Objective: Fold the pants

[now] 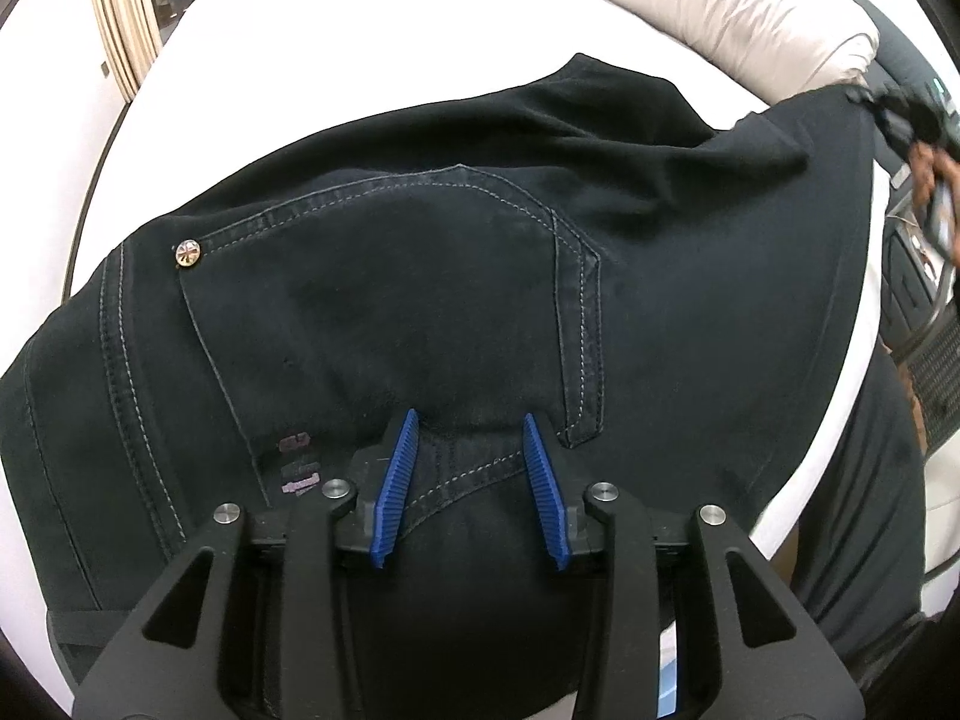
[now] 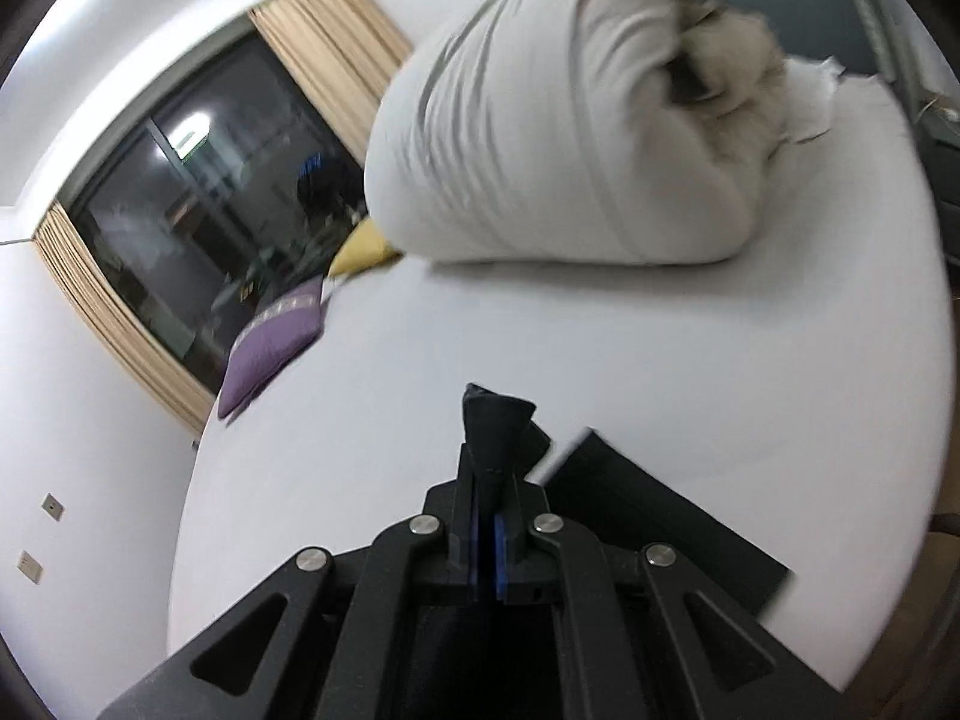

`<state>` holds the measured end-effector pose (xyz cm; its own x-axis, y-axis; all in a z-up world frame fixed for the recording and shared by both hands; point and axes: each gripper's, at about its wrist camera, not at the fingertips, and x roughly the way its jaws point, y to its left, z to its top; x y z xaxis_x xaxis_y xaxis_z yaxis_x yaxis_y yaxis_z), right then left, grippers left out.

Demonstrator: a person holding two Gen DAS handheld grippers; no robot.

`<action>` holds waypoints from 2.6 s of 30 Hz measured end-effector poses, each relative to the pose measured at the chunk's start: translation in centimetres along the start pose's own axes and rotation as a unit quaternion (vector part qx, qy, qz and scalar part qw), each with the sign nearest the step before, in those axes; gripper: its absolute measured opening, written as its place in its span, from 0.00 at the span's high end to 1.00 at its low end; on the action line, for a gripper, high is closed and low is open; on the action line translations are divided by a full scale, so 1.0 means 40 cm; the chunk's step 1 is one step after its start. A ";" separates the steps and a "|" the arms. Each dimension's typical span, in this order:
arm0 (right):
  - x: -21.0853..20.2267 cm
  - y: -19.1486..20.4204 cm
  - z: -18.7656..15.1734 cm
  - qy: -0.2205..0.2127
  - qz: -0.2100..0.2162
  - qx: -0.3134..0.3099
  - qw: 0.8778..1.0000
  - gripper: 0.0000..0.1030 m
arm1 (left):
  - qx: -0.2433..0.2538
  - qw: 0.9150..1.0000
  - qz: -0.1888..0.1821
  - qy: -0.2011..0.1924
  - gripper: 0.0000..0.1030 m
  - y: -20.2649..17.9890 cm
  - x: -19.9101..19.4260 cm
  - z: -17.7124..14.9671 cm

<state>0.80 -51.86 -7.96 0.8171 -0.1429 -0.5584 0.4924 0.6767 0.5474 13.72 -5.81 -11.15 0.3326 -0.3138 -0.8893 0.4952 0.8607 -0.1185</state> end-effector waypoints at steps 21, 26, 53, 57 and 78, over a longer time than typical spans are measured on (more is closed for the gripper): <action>0.073 -0.330 -0.202 0.075 -0.062 0.239 0.966 0.97 | 0.001 1.000 -0.008 -0.009 0.64 0.025 -0.002 -0.027; 0.077 -0.329 -0.207 0.049 -0.051 0.228 0.971 0.95 | 0.003 1.000 0.004 -0.006 0.64 -0.007 0.000 -0.016; -0.103 -0.315 -0.145 -0.015 -0.184 0.167 0.969 0.38 | 0.004 1.000 -0.013 -0.014 0.55 -0.021 0.000 -0.020; -0.083 -0.220 -0.034 -0.008 -0.066 0.051 0.996 0.38 | 0.005 1.000 -0.012 -0.015 0.55 -0.023 -0.001 -0.021; 0.312 -0.109 -0.026 0.211 -0.108 -0.272 0.933 0.91 | 0.003 1.000 -0.008 -0.002 0.55 -0.040 0.009 0.001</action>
<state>8.54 -55.85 -17.94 0.4698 -0.0986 -0.8773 0.3131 0.9477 0.0612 13.08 -7.32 -11.27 0.3284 -0.3288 -0.8855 0.5046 0.8536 -0.1299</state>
